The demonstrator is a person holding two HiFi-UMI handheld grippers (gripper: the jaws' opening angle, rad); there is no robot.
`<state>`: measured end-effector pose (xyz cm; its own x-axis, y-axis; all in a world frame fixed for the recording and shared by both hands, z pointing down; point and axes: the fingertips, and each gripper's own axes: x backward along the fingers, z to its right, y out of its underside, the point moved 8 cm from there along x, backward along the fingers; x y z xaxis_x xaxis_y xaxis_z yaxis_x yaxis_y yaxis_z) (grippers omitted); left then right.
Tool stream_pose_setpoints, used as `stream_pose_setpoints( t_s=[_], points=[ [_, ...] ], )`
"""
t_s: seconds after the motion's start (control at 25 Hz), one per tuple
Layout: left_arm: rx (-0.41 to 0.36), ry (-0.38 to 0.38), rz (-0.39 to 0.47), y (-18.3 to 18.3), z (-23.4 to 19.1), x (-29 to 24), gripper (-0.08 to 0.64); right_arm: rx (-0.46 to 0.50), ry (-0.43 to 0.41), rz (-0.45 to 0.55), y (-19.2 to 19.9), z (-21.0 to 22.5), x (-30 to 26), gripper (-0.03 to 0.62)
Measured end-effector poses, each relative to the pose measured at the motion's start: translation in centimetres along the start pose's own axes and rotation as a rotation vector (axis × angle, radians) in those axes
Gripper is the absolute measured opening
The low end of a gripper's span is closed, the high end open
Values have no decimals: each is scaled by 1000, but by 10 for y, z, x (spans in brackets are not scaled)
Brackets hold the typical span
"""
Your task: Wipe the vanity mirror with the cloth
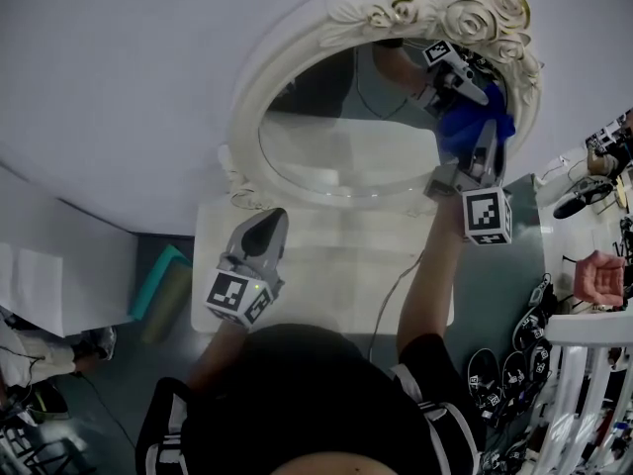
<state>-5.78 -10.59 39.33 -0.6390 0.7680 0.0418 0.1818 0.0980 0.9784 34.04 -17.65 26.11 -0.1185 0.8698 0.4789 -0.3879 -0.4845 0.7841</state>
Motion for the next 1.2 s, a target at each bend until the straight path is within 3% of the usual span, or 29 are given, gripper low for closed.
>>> stream_pose_setpoints(
  t_s=[0.56, 1.2],
  points=[
    [19, -30, 17, -3, -16, 24, 11, 144, -59, -16, -25, -57, -26, 71],
    [39, -87, 45, -4, -34, 46, 11, 465, -226, -60, -21, -164, -48, 71]
  ],
)
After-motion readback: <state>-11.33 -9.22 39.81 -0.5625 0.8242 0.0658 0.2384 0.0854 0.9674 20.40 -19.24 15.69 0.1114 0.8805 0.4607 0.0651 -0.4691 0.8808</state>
